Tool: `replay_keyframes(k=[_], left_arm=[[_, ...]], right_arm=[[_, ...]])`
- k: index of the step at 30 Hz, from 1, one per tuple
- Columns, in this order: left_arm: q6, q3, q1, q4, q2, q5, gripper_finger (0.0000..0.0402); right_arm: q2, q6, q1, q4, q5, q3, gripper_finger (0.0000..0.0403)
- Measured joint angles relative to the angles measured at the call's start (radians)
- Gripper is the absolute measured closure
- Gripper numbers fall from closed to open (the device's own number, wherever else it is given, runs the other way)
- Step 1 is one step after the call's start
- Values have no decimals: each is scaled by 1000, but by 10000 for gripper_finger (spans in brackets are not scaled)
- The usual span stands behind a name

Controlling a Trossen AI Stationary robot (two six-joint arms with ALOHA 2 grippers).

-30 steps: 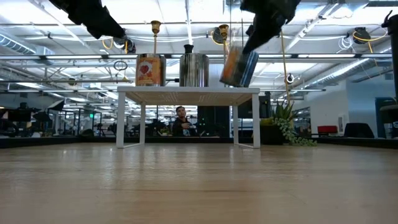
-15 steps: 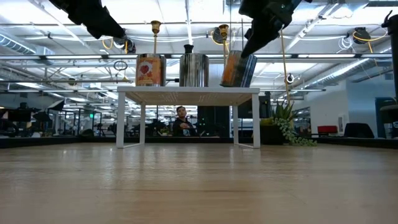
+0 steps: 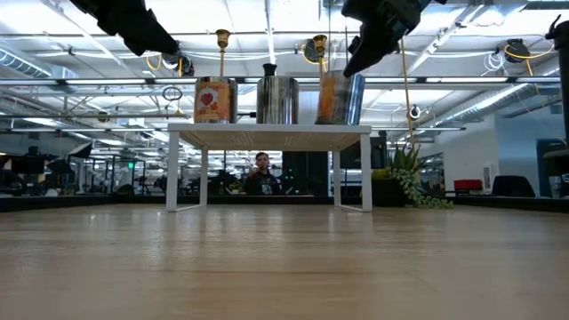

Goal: Pick & Place candle stick holders
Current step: Put the orange scented candle on the shelf

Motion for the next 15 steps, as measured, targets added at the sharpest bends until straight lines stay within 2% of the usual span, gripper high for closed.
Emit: replay_keyframes(k=[15], left_arm=[[-16, 0, 0, 0, 0, 0, 314]], right_arm=[[0, 0, 0, 27, 18, 0, 385]])
